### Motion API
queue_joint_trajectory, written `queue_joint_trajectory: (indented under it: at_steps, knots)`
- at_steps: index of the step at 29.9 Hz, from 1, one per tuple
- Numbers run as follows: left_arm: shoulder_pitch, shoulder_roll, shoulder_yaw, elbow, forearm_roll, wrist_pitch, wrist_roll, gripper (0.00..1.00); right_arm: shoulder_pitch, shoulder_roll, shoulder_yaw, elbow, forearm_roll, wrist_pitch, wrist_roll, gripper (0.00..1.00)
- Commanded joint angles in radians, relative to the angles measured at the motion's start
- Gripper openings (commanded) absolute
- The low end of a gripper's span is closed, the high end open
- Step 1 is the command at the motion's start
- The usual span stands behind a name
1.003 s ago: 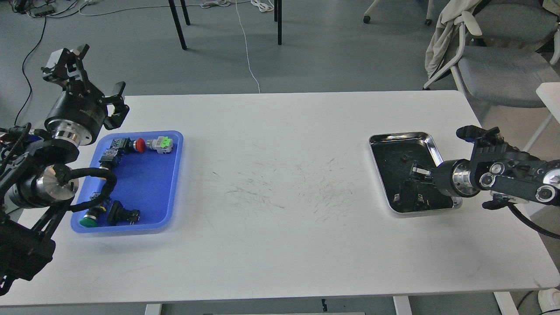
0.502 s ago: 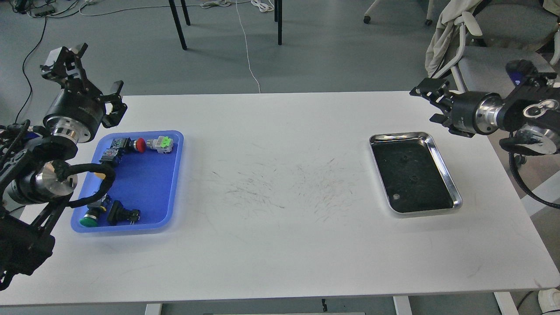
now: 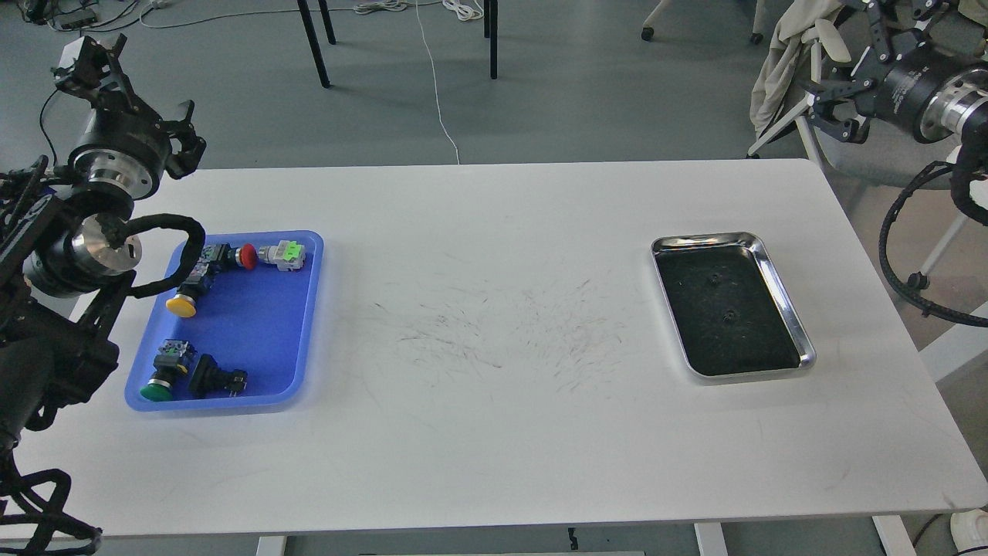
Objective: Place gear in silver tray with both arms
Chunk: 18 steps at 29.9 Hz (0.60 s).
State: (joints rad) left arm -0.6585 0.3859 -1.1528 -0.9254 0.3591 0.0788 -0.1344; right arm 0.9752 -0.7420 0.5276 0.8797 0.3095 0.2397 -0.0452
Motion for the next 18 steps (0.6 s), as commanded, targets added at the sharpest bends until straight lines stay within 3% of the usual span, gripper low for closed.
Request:
queue_joint_trajectory:
  at_steps: [1, 5, 12, 18]
  knots:
    - [-0.009, -0.054, 0.019, 0.022, -0.002, -0.024, -0.001, 0.98, -0.195, 0.065, 0.214, 0.015, 0.065, 0.03, 0.057, 0.92]
    - [-0.003, -0.105, 0.024, 0.031, -0.003, -0.027, -0.005, 0.98, -0.38, 0.145, 0.423, 0.022, 0.06, 0.047, 0.053, 0.93]
    - [-0.023, -0.162, 0.024, 0.157, -0.063, -0.103, -0.017, 0.98, -0.446, 0.196, 0.454, 0.035, 0.059, 0.101, 0.059, 0.99]
    - [-0.023, -0.188, 0.03, 0.171, -0.074, -0.108, -0.114, 0.98, -0.446, 0.213, 0.451, 0.038, 0.059, 0.109, 0.065, 0.99]
